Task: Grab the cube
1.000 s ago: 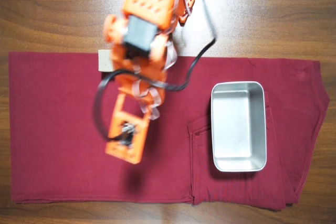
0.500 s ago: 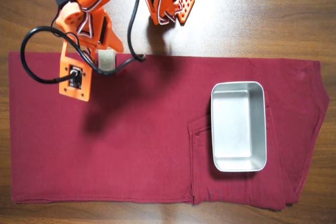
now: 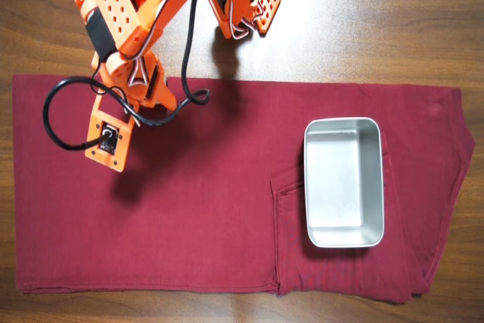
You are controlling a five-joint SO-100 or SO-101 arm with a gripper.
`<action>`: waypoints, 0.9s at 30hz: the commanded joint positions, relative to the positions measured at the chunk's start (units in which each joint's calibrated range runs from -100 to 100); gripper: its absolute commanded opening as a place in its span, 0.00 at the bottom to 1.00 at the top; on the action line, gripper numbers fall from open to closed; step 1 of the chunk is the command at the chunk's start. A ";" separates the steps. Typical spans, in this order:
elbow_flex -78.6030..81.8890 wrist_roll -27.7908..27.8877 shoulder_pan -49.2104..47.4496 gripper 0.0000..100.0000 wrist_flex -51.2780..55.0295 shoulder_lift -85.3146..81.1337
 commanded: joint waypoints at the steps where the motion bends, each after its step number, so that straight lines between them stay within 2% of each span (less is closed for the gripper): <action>1: 1.38 -0.20 -0.24 0.31 -1.80 -0.68; 2: 1.93 -0.20 -0.05 0.30 -2.44 -0.59; 4: 2.65 -0.63 0.04 0.21 -2.90 -0.32; 6: 3.56 -1.17 0.04 0.01 -3.18 -0.32; 10: 3.20 -1.95 -2.16 0.00 -0.60 -3.25; 13: -11.64 -6.45 -11.09 0.00 14.99 -5.92; 14: -17.74 -8.35 -15.89 0.00 21.53 -6.63; 17: -30.94 -15.53 -36.14 0.00 23.19 -8.85; 22: -31.12 -26.81 -75.29 0.00 23.19 -8.58; 24: -30.57 -29.60 -86.23 0.00 23.19 -6.36; 27: -30.57 -31.36 -96.50 0.00 21.16 -1.65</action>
